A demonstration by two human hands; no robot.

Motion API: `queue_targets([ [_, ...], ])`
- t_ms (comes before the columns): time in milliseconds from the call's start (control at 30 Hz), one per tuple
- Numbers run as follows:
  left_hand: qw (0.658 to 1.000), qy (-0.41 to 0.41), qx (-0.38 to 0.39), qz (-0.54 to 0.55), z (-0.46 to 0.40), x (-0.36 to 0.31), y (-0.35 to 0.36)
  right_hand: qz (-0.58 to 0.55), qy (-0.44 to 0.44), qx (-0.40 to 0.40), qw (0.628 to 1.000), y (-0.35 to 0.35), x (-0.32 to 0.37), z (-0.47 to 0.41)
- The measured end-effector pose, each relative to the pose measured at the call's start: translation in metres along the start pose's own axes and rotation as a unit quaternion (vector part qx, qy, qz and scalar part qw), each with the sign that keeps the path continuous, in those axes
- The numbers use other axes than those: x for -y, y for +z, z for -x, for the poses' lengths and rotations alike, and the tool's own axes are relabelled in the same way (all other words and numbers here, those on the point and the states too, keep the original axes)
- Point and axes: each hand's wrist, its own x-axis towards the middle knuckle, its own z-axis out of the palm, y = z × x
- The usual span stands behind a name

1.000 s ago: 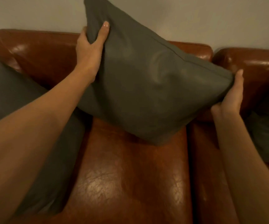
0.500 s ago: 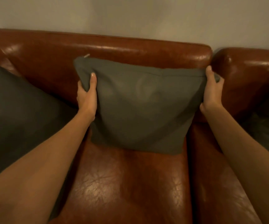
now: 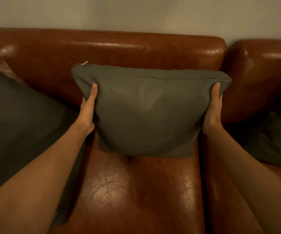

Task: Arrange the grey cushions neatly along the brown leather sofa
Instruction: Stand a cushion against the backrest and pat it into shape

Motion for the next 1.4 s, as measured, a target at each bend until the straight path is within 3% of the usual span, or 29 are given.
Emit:
queue_targets([
  [167, 0.993, 0.037, -0.088, -0.070, -0.004, -0.011, 0.006, 0.029, 0.037, -0.036, 0.998, 0.007, 0.010, -0.011],
  [300, 0.991, 0.003, -0.094, -0.091, -0.005, -0.003, 0.007, 0.040, 0.068, -0.043, 0.996, 0.004, -0.001, -0.011],
  [433, 0.994, 0.009, -0.100, -0.046, -0.003, 0.006, 0.017, 0.031, 0.088, -0.036, 0.995, -0.004, -0.007, -0.012],
  [567, 0.994, 0.039, -0.101, -0.013, -0.005, 0.000, 0.022, -0.003, 0.046, -0.021, 0.999, -0.007, -0.003, -0.016],
  [700, 0.984, 0.056, -0.147, -0.087, -0.014, -0.003, 0.025, 0.052, 0.020, -0.056, 0.997, 0.001, 0.002, -0.024],
  [767, 0.958, 0.140, -0.189, -0.162, -0.012, -0.006, 0.033, 0.102, -0.055, -0.127, 0.985, 0.006, 0.008, -0.021],
  [833, 0.896, 0.280, -0.206, -0.278, -0.005, -0.009, 0.042, 0.162, -0.173, -0.177, 0.955, 0.012, 0.012, -0.012],
  [933, 0.733, 0.424, -0.161, -0.507, -0.006, -0.006, 0.045, 0.352, -0.325, -0.107, 0.871, 0.023, 0.009, -0.004],
  [1000, 0.669, 0.438, -0.118, -0.588, -0.014, -0.003, 0.043, 0.450, -0.361, -0.033, 0.816, 0.027, 0.003, -0.009],
  [1167, 0.654, 0.405, -0.110, -0.630, -0.038, -0.005, 0.049, 0.530, -0.343, -0.027, 0.775, 0.035, -0.004, -0.034],
  [1400, 0.660, 0.400, -0.120, -0.624, -0.066, -0.001, 0.060, 0.535, -0.343, -0.062, 0.769, 0.050, -0.013, -0.056],
])
